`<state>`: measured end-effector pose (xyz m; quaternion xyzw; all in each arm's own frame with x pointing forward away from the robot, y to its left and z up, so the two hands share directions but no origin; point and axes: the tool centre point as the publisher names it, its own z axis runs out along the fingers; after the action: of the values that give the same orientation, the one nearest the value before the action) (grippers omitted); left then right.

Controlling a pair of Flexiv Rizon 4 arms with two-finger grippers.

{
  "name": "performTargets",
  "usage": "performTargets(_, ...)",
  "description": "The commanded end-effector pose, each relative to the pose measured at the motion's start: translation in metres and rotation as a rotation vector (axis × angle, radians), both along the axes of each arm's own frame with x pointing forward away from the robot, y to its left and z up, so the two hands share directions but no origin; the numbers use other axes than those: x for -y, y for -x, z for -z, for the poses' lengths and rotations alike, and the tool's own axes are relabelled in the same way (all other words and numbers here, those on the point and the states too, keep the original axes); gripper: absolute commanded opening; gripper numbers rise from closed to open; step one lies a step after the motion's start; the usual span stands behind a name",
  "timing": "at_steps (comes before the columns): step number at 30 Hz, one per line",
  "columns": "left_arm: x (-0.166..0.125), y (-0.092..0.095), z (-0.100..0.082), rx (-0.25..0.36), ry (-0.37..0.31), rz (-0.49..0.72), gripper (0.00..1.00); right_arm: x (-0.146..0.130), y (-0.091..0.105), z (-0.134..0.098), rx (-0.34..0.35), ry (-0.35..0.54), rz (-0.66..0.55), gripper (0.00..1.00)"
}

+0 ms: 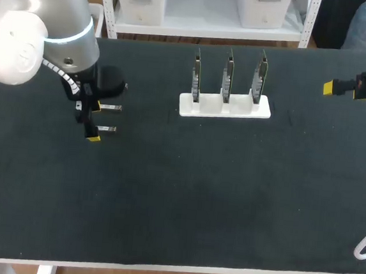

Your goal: Pick up the optical module with the left hand, and insert it into the network port with the right hand.

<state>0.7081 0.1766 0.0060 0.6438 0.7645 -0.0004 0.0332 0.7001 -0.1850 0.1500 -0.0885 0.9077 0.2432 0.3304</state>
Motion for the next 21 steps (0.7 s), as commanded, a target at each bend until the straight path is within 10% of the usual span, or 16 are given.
performTargets(1,0.001,-0.002,0.001,-0.008,-0.019,-0.001,1.00,0.000,0.000,0.000,0.000,0.000,0.000,1.00)
performTargets(21,-0.006,-0.009,0.018,-0.032,-0.014,0.031,1.00,0.000,0.000,0.000,0.000,0.000,0.000,1.00)
